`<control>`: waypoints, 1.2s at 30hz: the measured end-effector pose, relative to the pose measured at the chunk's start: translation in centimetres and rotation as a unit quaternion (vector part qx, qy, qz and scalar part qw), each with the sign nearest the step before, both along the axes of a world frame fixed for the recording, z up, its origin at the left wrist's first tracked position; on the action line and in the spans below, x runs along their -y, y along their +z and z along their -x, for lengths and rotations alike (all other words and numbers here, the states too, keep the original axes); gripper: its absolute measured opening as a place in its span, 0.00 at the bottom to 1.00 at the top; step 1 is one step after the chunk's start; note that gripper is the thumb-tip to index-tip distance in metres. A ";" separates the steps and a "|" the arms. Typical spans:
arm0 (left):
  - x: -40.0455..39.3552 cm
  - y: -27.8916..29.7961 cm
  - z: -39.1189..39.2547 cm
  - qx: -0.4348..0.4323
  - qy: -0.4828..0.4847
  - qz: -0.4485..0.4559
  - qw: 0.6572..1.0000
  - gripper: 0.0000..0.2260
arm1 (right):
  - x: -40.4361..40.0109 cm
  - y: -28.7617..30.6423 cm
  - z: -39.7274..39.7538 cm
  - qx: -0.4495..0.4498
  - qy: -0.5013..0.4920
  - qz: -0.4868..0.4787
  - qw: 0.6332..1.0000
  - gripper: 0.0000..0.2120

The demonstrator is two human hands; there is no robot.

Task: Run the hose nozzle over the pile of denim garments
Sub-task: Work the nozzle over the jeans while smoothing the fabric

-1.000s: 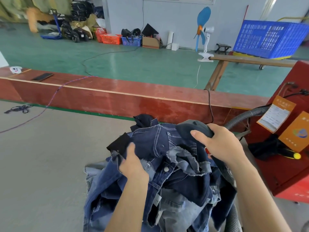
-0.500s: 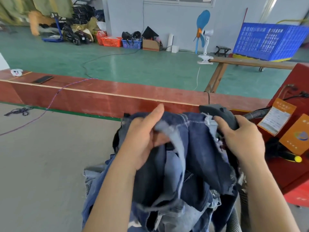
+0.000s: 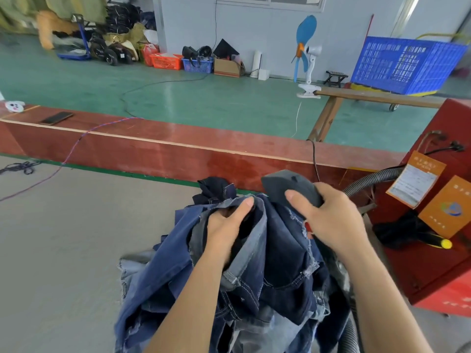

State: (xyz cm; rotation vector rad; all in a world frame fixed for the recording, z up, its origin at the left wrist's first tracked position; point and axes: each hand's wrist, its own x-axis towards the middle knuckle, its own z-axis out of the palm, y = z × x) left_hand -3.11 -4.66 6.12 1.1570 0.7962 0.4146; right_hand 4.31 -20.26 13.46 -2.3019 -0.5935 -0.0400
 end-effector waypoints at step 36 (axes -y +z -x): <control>-0.3 1.2 -0.3 0.216 -0.141 0.075 0.963 0.36 | 1.8 1.4 0.6 -0.088 0.130 0.014 0.987 0.21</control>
